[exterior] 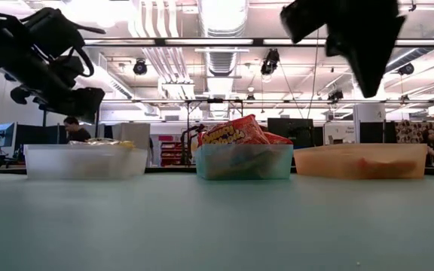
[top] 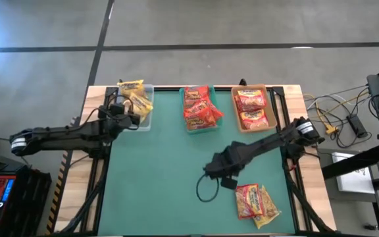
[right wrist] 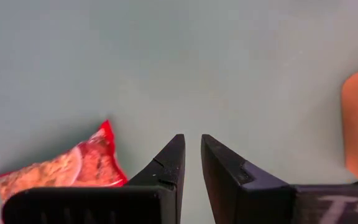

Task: Sort Maruchan noodles
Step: Put the orange noodle pack into the orange bin

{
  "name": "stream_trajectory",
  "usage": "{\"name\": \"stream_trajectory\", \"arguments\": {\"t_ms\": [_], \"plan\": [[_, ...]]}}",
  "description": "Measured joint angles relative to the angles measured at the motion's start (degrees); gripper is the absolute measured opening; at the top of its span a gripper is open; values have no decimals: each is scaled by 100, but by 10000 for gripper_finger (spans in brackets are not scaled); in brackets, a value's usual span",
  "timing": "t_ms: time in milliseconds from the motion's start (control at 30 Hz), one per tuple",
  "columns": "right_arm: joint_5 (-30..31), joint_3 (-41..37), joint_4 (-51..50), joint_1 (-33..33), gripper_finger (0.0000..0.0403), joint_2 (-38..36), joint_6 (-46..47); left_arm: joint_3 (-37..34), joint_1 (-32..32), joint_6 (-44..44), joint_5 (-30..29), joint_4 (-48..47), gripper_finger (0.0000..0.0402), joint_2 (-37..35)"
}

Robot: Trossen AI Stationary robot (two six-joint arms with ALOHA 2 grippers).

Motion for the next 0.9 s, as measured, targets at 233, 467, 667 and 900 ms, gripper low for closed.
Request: {"name": "stream_trajectory", "arguments": {"t_ms": [233, 467, 667, 900], "plan": [[441, -4, 15, 770, 45, 0, 1196, 0, 6, -442, 827, 419, 201, 29], [367, -11, 35, 1661, 45, 0, 3826, -41, -120, 42, 3874, 1753, 201, 183], [45, -37, 124, 2390, 60, 48, 5698, -187, -772, 228, 4868, 3251, 201, 437], [-267, -195, 478, 2929, 138, 74, 7075, -201, -1533, 174, 4804, 4157, 201, 922]]}}
